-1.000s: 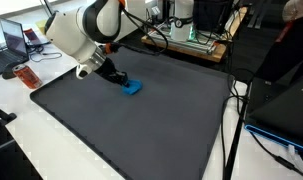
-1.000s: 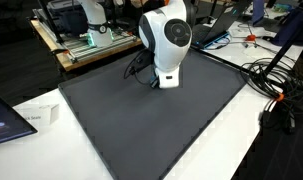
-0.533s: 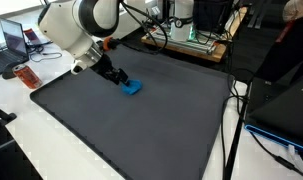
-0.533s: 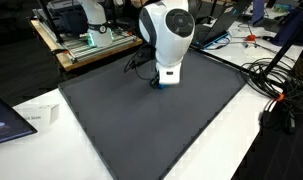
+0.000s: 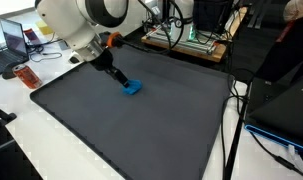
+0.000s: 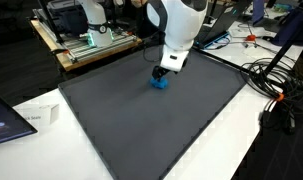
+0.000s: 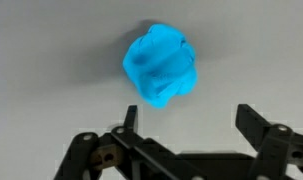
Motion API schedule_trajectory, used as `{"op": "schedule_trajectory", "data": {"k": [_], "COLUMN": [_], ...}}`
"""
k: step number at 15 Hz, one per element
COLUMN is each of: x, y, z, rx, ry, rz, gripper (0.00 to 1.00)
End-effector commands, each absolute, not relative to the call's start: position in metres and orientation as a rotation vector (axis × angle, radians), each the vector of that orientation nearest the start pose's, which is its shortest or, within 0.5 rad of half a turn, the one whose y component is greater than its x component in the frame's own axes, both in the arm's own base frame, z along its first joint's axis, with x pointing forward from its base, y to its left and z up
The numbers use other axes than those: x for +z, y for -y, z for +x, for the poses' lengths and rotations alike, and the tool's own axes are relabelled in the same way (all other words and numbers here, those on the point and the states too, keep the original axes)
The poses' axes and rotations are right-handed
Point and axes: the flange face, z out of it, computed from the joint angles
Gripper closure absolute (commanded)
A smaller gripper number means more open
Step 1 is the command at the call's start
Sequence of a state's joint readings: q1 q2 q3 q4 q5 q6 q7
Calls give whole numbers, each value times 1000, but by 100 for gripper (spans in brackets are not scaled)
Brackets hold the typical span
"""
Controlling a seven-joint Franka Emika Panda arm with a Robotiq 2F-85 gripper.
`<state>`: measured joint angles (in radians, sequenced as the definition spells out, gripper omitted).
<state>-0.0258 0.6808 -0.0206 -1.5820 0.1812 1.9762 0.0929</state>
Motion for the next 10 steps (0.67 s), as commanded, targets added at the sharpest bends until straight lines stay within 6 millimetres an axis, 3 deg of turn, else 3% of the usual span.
{"op": "schedule_trajectory", "data": {"k": [1, 10], "x": [231, 254], "y": [6, -31], "z": [653, 648], "rx": [451, 546], "ry": [-595, -1109], "rz": [-3001, -2968], "gripper": [0, 0]}}
